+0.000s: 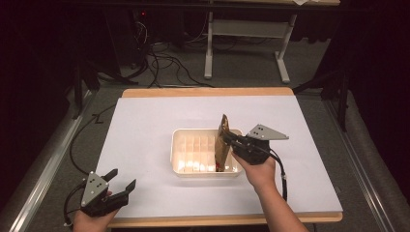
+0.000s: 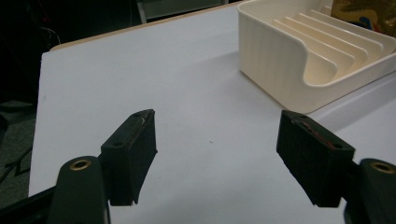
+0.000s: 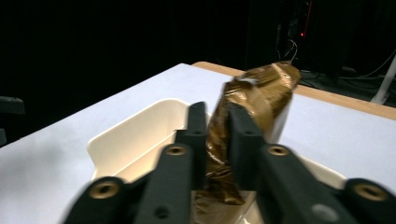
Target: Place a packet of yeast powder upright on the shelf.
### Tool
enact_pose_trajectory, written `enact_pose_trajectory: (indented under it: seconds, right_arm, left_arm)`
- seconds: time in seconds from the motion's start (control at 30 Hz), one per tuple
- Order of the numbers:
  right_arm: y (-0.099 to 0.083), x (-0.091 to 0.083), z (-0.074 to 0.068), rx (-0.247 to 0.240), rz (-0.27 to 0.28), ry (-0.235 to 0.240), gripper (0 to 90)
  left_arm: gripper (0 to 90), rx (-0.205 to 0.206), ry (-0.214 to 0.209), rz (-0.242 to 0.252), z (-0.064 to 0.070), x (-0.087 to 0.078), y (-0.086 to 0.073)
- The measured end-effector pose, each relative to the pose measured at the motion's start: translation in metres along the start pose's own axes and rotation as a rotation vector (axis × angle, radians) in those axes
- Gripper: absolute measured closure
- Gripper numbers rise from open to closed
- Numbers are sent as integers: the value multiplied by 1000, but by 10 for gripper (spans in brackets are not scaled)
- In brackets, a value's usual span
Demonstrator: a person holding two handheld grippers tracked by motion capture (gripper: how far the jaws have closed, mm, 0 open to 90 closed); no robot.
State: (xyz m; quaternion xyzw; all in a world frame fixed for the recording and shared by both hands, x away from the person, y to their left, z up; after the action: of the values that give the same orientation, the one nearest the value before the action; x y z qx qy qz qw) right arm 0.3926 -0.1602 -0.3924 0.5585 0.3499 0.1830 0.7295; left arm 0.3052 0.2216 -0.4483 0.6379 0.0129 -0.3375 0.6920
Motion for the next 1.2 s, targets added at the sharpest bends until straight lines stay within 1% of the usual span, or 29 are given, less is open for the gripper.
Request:
enact_pose_trajectory:
  seconds: [0.07,0.1,0.2,0.27,0.3,0.33,0.4,0.43,0.5,0.53,0.6,0.67,0.7,0.73,0.77,0.8,0.87,0.9,0.93,0.97,1.0,1.03,1.07,1.13,1.2]
  right_arm:
    - [1,-3,0,11,-1,5,695]
    - [2,-6,0,19,1,14,628]
    - [2,-14,0,26,0,17,502]
    - [2,-22,1,32,2,19,419]
    - [2,-28,2,34,7,11,379]
    - [2,-33,3,33,12,-1,347]
    - [2,-49,8,19,22,-47,298]
    - [1,-55,9,18,21,-62,273]
    - [-5,-69,16,17,20,-105,223]
    - [-10,-77,21,17,4,-132,199]
    - [-27,-92,33,9,-40,-200,146]
    - [-44,-104,44,31,-79,-245,111]
    - [-57,-113,52,57,-101,-280,118]
    - [-65,-118,56,69,-120,-299,125]
    - [-79,-127,61,83,-141,-321,125]
    - [-89,-134,63,90,-144,-338,128]
    - [-112,-145,63,112,-143,-391,137]
    - [-125,-147,61,120,-152,-401,134]
    - [-133,-147,59,125,-184,-370,126]
    - [-135,-149,60,127,-206,-360,128]
    - [-134,-150,60,120,-186,-377,140]
    - [-133,-150,60,123,-173,-381,141]
    - [-133,-149,59,123,-173,-376,142]
    - [-131,-146,56,103,-163,-374,149]
    - [-132,-143,56,99,-178,-370,149]
  left_arm:
    - [292,6,0,-5,0,1,0]
    - [292,7,0,-6,0,1,0]
    - [292,8,0,-8,0,1,-1]
    - [292,7,3,-7,0,1,-1]
    - [292,8,4,-7,-1,1,-1]
    - [292,5,5,-9,-1,2,-1]
    - [292,5,7,-11,-1,2,-1]
    - [292,7,8,-14,-1,3,-1]
    - [292,7,10,-17,-1,3,-1]
    - [292,4,8,-19,-1,3,-2]
    - [291,2,7,-20,-1,4,-2]
    - [291,0,9,-21,-1,4,-2]
    - [291,-1,10,-20,-2,4,-3]
    - [291,-2,11,-22,-2,4,-3]
    - [291,-1,12,-23,-2,4,-3]
    - [291,-4,10,-25,-2,5,-3]
    - [290,-2,10,-36,-2,6,-4]
    - [290,-3,11,-37,-2,7,-4]
    - [289,-1,10,-43,-1,8,-5]
    - [289,1,13,-44,-1,9,-5]
    - [289,3,12,-46,0,10,-5]
    - [288,5,11,-47,1,10,-4]
    - [288,6,10,-47,2,11,-4]
    - [288,17,10,-51,3,11,-5]
    - [287,19,10,-52,3,11,-5]
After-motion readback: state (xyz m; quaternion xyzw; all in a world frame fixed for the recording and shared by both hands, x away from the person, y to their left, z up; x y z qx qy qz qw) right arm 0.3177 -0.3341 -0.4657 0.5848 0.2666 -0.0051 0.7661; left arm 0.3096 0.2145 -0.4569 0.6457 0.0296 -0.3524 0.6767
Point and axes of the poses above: each handheld gripper's, and its own axes: x roughly forward along the jaws, y roughly out of its top, z roughly to its right, the point moved 5 cm from there along x, roughly forward along the jaws, and after that the axes turned 15 degrees about -x, right-handed, at the moved point
